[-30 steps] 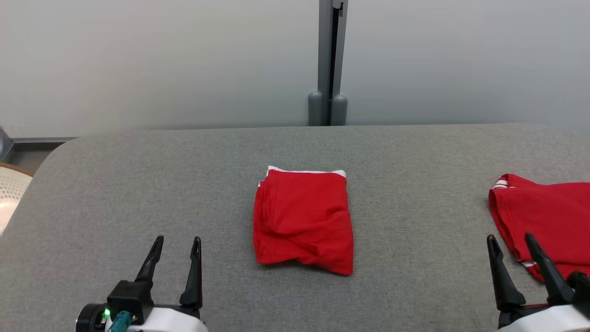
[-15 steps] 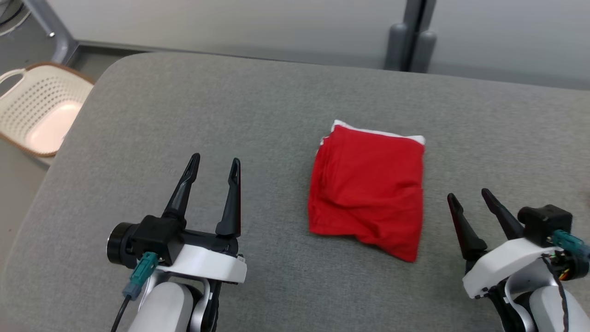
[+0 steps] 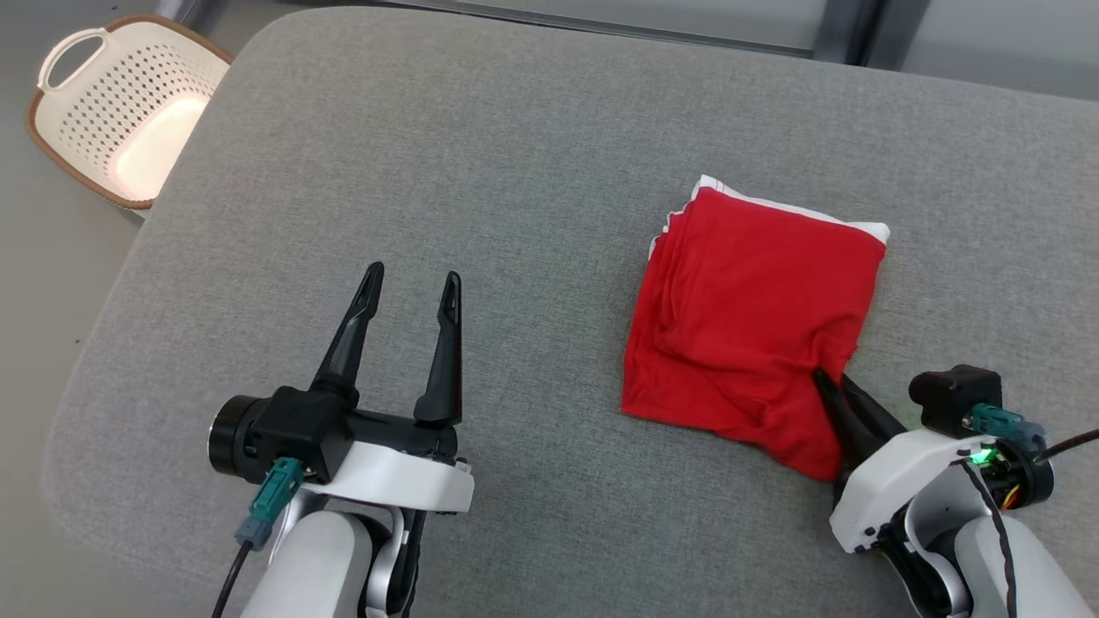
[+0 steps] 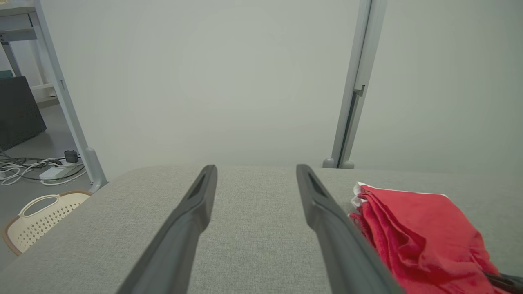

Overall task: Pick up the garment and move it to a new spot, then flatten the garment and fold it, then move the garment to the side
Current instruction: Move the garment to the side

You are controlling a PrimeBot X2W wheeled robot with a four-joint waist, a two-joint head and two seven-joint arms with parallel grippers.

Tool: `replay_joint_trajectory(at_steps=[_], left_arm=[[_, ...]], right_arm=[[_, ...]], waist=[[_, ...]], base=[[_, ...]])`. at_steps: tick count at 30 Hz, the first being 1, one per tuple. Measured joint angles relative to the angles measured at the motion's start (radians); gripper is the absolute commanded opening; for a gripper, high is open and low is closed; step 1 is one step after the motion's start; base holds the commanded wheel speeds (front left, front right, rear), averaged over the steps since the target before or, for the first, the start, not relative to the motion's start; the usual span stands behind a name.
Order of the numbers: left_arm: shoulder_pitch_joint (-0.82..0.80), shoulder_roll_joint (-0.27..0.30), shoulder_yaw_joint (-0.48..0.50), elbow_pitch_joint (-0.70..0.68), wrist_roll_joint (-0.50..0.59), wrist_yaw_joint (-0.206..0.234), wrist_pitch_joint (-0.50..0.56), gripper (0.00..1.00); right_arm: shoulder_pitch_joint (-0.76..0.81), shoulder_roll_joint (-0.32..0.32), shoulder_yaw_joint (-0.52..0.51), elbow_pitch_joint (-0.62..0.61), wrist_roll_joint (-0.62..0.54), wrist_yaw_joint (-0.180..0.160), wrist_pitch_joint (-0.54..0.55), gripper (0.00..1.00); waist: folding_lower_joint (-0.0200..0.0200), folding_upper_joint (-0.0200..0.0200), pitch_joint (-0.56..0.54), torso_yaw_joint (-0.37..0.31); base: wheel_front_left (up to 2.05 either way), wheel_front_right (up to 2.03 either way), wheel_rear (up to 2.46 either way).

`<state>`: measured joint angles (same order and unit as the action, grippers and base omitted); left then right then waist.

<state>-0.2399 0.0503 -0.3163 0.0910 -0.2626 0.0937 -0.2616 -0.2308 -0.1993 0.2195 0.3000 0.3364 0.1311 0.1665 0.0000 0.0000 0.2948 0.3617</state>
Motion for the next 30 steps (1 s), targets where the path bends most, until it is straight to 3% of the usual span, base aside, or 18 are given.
replay_joint_trajectory(at_steps=[9, 18, 24, 30], left_arm=[[-0.017, -0.001, 0.013, -0.025, 0.038, 0.010, -0.002, 1.00], [-0.060, 0.033, 0.026, -0.036, 0.076, -0.012, -0.002, 1.00], [-0.108, 0.043, 0.010, -0.057, 0.088, -0.023, 0.008, 1.00], [-0.178, 0.059, 0.004, -0.082, 0.106, -0.026, 0.033, 1.00]], right_arm=[[0.042, -0.051, 0.002, -0.122, -0.058, 0.001, 0.036, 0.00], [0.055, -0.133, -0.004, -0.104, -0.023, 0.001, -0.002, 0.00], [-0.065, -0.212, 0.066, -0.075, -0.023, 0.001, -0.052, 0.00], [-0.235, -0.326, 0.046, -0.045, -0.021, 0.001, -0.095, 0.00]], waist=[[0.0000, 0.0000, 0.019, -0.111], [0.0000, 0.0000, 0.056, -0.310], [0.0000, 0.0000, 0.100, -0.439], [0.0001, 0.0000, 0.192, -0.516]], base=[[0.00, 0.00, 0.00], [0.00, 0.00, 0.00], [0.00, 0.00, 0.00], [0.00, 0.00, 0.00]])
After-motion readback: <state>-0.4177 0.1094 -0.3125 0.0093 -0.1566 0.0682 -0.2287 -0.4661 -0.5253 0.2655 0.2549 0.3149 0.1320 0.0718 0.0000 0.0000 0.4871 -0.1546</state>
